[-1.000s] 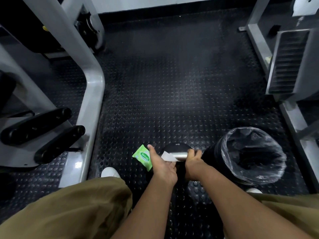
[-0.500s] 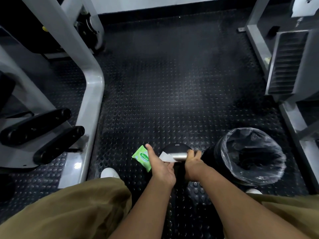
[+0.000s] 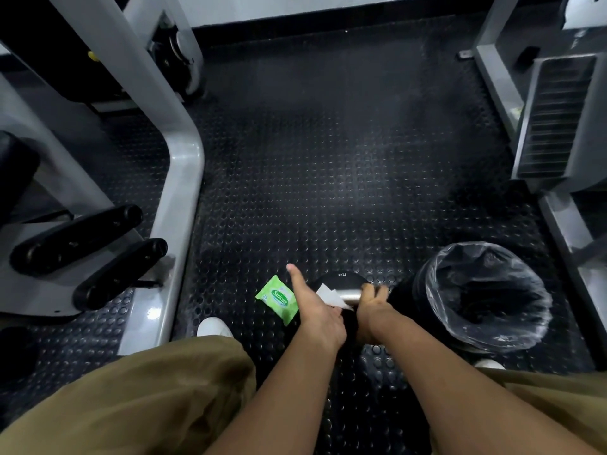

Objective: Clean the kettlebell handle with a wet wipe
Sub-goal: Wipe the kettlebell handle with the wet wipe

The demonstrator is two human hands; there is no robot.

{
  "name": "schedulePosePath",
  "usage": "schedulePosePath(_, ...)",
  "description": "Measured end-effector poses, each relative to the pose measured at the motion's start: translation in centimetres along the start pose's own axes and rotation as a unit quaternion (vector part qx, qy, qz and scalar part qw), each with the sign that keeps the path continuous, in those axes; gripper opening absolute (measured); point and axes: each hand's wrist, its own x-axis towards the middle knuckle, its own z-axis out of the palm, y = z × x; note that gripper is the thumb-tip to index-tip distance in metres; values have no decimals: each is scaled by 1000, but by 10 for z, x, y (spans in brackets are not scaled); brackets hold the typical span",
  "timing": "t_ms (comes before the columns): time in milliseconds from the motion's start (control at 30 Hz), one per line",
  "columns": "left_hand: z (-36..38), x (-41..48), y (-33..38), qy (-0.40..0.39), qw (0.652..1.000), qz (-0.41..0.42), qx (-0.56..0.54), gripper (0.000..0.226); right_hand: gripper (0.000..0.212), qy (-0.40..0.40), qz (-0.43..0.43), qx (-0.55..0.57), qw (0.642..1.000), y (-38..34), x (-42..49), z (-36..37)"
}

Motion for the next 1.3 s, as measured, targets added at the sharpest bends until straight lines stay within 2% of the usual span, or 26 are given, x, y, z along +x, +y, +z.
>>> schedulePosePath(67,0,-3,-1,-6,1000,-6,16,127,107,4,4,0,1000,0,1,0)
schedulePosePath(200,-1,-15,-8,-104,990,-70,57,154,106,-2,10,-12,1000,-4,-1,-1)
schedulePosePath(300,-6,-12,-7,-95,992,-65,53,163,106,7,11,-13,1000,-4,-2,-1)
schedulePosePath(367,-8,-15,-4,-50,998,-37,23,152,103,13,3,-3,1000,-2,-2,0)
schedulePosePath(467,-10,-12,0,22,999,34,-10,117,98,24,-14,6,1000,0,-1,2)
schedulePosePath(567,-7,-10,-1,28,999,23,5,102,95,22,-9,2,1000,0,-2,3)
schedulePosePath(600,-6,-15,-4,1,1000,2,22,105,95,20,-5,0,1000,0,-2,2)
schedulePosePath(667,-6,-19,-12,-64,996,-44,54,128,97,17,6,-10,1000,-3,-3,0)
schedulePosePath(767,-7,-15,-17,-69,996,-42,35,147,100,16,12,-14,1000,-5,-2,-1)
schedulePosePath(833,-7,-14,-14,-36,999,-22,1,140,102,14,9,-8,1000,-4,-1,1)
schedulePosePath(900,-6,-16,-10,14,999,32,-7,114,100,14,-1,-1,1000,-3,0,3)
schedulePosePath(967,-6,-13,-6,40,997,58,-13,104,95,21,-10,1,1000,-1,0,4)
schedulePosePath(1067,-3,-17,-9,20,999,19,23,99,96,22,-4,-3,1000,-2,-1,2)
schedulePosePath(1133,-5,-17,-17,-52,997,-24,59,108,100,17,7,-17,1000,-4,-2,2)
schedulePosePath(1167,-6,-19,-18,-72,994,-37,77,120,101,15,10,-22,1000,-5,-2,2)
schedulePosePath(1233,-9,-18,-18,-63,995,-23,71,133,98,15,4,-16,1000,-4,-1,2)
schedulePosePath(1300,-14,-15,-15,-22,999,0,38,131,94,19,-9,-6,1000,-1,0,3)
